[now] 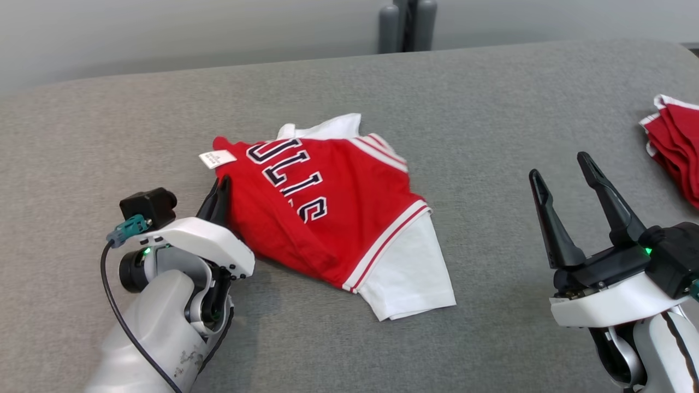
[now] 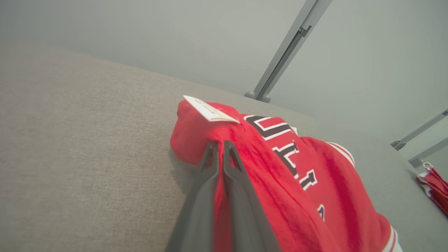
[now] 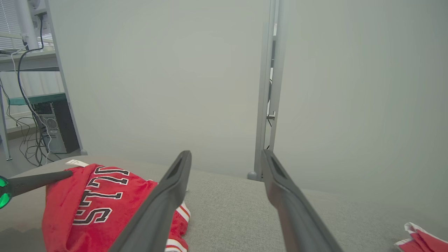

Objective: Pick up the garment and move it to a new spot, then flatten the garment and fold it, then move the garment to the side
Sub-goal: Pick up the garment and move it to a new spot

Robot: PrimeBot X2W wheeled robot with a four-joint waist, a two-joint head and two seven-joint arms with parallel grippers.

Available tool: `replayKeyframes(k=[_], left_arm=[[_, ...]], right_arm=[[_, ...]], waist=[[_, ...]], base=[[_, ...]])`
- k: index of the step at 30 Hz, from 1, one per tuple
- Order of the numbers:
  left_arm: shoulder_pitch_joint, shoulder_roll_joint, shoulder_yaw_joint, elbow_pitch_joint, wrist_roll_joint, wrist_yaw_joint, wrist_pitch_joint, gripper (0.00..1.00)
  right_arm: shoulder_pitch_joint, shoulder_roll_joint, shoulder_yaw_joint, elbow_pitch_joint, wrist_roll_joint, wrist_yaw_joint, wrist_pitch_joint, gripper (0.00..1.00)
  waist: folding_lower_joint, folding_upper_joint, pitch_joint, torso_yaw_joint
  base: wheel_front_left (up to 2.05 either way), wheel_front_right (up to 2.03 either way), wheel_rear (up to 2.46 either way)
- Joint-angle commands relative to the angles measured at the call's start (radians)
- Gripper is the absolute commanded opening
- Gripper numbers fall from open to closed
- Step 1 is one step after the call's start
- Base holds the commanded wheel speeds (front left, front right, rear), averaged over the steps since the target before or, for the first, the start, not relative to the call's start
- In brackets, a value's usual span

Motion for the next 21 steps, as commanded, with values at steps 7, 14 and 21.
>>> replayKeyframes(k=[7, 14, 21], left_arm=[[0.033, -0.002, 0.107, -0.006, 0.082, 0.002, -0.014, 1.0], [0.119, -0.01, 0.268, -0.169, 0.228, -0.004, -0.013, 1.0], [0.299, -0.026, 0.413, -0.369, 0.443, -0.036, -0.013, 1.0]], right_arm=[[0.021, -0.012, 0.003, 0.024, -0.006, 0.0, 0.0, 1.0], [0.034, -0.021, 0.006, 0.028, -0.006, 0.0, 0.0, 1.0], [0.059, -0.025, 0.013, 0.029, -0.007, 0.0, 0.0, 1.0]], waist=[[0.0, 0.0, -0.052, 0.07], [0.0, 0.0, -0.087, 0.093], [0.0, 0.0, -0.127, 0.094]], base=[[0.0, 0.0, 0.0], [0.0, 0.0, 0.0], [0.0, 0.0, 0.0]])
